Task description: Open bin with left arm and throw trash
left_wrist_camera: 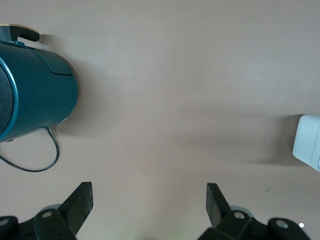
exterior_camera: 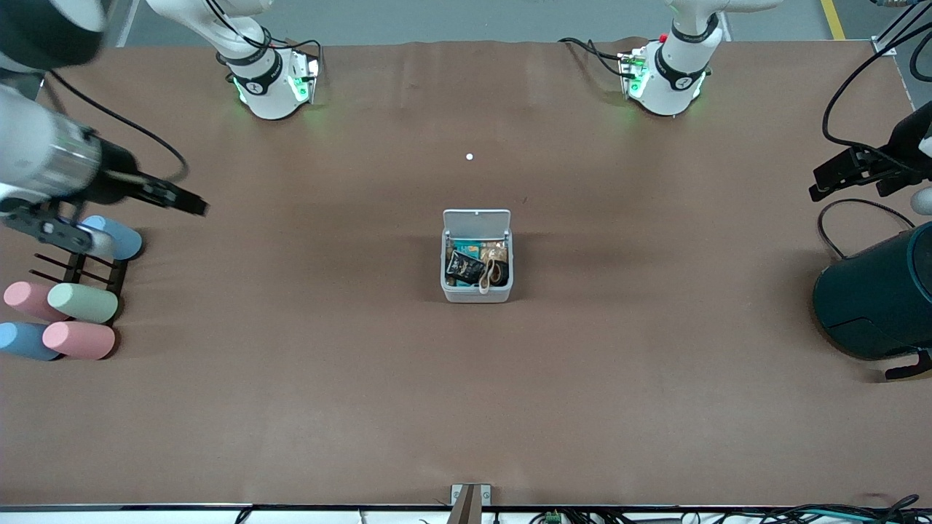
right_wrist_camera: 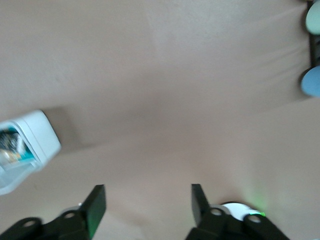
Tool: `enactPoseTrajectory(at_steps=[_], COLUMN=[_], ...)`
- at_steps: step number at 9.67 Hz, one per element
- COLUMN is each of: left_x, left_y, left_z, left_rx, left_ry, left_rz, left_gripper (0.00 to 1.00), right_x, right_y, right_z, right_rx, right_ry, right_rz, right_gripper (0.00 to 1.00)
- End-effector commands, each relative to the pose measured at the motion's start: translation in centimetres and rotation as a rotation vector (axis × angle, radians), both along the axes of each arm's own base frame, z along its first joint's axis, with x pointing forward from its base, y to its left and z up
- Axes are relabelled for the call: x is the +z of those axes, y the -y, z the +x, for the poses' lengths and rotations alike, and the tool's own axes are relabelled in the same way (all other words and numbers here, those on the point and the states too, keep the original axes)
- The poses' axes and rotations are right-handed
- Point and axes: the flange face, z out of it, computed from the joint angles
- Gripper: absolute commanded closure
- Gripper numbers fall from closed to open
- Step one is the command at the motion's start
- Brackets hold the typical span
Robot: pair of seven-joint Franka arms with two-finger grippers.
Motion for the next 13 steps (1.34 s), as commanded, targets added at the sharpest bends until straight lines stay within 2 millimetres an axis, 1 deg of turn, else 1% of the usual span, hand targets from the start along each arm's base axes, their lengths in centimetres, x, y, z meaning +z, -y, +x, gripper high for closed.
enactPoseTrajectory(at_steps=[1, 2, 3, 6, 7, 8, 9, 10, 11, 13], left_x=[0.4, 0.4, 0.4, 0.4, 0.7, 0.5, 0.7, 0.7, 0.7, 0.6], left_y=[-0.1, -0.1, -0.1, -0.2, -0.1, -0.1, -0.1, -0.1, -0.1, -0.1], left_z=[0.1, 0.1, 0.1, 0.2, 0.3, 0.8, 0.8, 0.8, 0.8, 0.9], left_rx=[-0.012, -0.012, -0.012, -0.01, -0.009, -0.007, -0.009, -0.009, -0.01, -0.007], left_ry=[0.012, 0.012, 0.012, 0.012, 0.019, 0.019, 0.024, 0.024, 0.024, 0.022], left_rz=[-0.003, -0.003, -0.003, -0.002, -0.002, 0.0, 0.0, 0.0, 0.0, 0.0], left_gripper=[0.0, 0.0, 0.0, 0.0, 0.0, 0.0, 0.0, 0.0, 0.0, 0.0], right_x=[0.3, 0.6, 0.7, 3.3, 4.2, 4.1, 4.2, 4.8, 4.9, 4.6], right_y=[3.0, 4.7, 5.6, 5.9, 5.9, 5.9, 5.7, 5.6, 5.5, 5.4], right_z=[-1.4, -1.3, -1.4, -0.8, -0.7, -0.7, -2.1, -2.9, -2.9, -2.6], right_rx=[0.086, 0.13, 0.198, 0.214, 0.221, 0.231, 0.265, 0.266, 0.269, 0.284], right_ry=[-0.027, -0.017, -0.015, 0.066, 0.089, 0.09, 0.083, 0.112, 0.119, 0.109], right_rz=[-0.054, -0.036, -0.018, -0.026, -0.042, -0.042, -0.043, -0.052, -0.052, -0.107], right_gripper=[0.0, 0.0, 0.0, 0.0, 0.0, 0.0, 0.0, 0.0, 0.0, 0.0])
